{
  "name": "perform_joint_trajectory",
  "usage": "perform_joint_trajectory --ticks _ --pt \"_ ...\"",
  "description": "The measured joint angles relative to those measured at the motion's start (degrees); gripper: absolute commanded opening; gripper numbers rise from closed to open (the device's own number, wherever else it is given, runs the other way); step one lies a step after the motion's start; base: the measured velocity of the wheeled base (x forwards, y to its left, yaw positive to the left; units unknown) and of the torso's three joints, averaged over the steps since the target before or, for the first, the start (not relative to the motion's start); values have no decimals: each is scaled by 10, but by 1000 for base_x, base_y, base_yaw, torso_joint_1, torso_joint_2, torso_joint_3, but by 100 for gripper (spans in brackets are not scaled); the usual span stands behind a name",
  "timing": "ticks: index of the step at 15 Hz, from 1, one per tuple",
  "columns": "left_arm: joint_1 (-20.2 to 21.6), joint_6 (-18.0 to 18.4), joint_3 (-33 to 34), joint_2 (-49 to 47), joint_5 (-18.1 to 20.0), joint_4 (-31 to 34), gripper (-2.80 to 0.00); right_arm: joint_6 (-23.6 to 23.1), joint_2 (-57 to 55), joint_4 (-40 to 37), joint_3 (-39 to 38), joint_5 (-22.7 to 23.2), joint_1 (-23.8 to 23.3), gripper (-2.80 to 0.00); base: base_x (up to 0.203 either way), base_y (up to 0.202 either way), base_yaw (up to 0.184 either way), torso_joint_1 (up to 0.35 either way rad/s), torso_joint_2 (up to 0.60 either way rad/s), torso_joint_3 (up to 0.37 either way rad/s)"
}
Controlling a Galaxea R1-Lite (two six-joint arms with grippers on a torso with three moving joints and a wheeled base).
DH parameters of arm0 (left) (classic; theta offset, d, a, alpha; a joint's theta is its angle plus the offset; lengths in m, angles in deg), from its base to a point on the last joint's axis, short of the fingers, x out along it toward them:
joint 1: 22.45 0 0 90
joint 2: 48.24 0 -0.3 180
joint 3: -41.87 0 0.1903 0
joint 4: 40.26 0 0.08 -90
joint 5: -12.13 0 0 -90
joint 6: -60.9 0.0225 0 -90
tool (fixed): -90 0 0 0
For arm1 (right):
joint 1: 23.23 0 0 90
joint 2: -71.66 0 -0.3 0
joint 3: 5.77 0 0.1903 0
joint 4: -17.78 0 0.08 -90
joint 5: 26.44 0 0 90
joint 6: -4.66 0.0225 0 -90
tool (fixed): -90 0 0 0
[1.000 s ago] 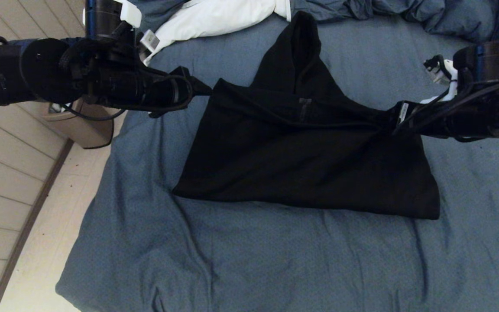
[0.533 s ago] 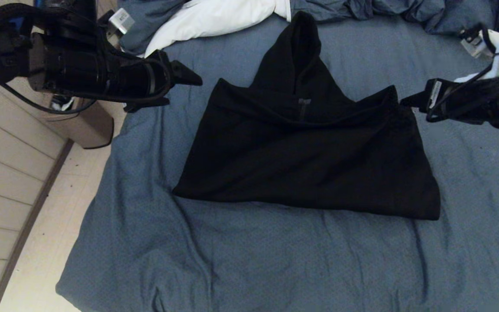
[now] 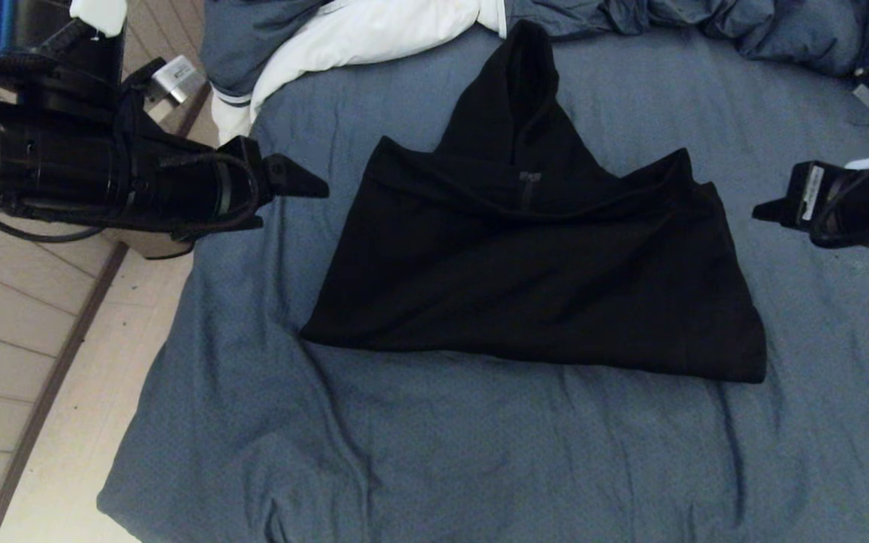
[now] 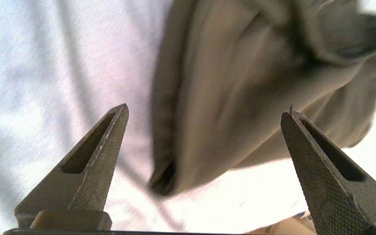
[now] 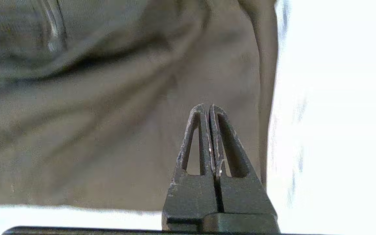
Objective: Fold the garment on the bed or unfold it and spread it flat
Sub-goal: Fold the black sweatshirt
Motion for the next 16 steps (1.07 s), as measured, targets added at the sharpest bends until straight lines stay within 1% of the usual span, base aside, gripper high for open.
perform_joint_trajectory --ticks 3,8,9,13,16 --pt "11 3 49 32 0 -1 0 -1 28 -1 -44 2 -2 -280 0 0 0 0 0 0" --pt "20 14 70 53 2 0 0 -1 58 -5 -81 1 -1 -280 0 0 0 0 0 0" --pt "20 14 72 54 1 0 -280 -1 63 -12 -84 2 -1 -280 0 0 0 0 0 0" --pt "20 18 78 52 2 1 -280 -1 74 -18 -92 2 0 -280 0 0 0 0 0 0" --pt "20 18 84 34 8 -4 -280 -1 74 -18 -107 2 0 -280 0 0 0 0 0 0"
